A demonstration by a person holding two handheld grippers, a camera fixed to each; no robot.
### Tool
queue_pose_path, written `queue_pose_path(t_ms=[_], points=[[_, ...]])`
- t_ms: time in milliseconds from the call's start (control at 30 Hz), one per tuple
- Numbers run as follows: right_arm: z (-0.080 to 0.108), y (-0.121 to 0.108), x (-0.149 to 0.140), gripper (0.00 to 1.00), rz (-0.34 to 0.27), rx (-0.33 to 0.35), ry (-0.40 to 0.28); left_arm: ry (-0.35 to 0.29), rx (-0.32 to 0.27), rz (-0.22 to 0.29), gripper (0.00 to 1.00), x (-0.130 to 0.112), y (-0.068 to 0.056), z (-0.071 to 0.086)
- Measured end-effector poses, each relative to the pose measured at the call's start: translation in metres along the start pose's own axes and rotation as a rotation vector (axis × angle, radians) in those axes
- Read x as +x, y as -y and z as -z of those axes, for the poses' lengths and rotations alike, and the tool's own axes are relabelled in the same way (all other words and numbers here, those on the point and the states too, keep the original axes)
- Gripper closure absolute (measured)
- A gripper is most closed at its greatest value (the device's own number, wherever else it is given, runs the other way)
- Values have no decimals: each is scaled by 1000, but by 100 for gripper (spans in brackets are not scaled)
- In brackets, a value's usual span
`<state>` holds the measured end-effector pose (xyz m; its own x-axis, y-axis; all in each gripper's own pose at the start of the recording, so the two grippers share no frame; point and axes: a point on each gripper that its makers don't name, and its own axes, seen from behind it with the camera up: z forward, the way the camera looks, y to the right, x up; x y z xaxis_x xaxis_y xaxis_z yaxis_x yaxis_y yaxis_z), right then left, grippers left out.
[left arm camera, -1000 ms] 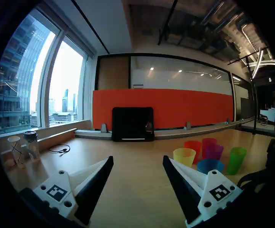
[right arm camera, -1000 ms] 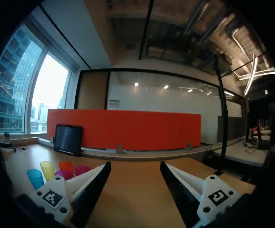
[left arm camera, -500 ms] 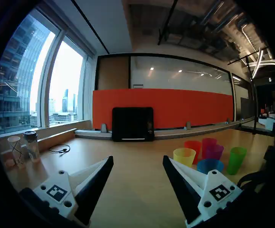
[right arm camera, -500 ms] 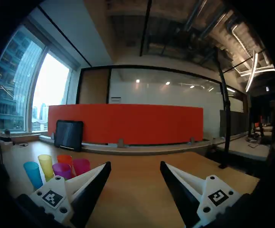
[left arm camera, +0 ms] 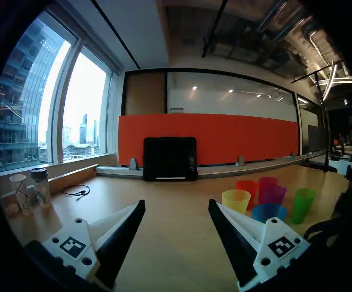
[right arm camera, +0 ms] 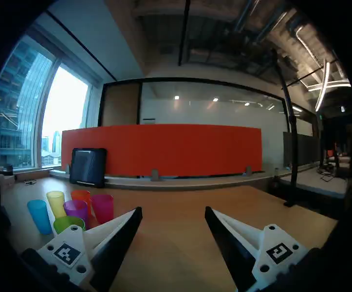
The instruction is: Pour water
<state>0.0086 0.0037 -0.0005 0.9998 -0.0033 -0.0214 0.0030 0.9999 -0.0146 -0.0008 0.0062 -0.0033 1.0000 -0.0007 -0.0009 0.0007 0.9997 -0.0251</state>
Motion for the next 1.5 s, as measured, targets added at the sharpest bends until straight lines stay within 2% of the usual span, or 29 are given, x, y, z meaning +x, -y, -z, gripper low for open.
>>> queue_pose_path(t_ms=[1500], points=[[1,1,-8,0,-3,5,22,0,0,0,3,0,0,0]])
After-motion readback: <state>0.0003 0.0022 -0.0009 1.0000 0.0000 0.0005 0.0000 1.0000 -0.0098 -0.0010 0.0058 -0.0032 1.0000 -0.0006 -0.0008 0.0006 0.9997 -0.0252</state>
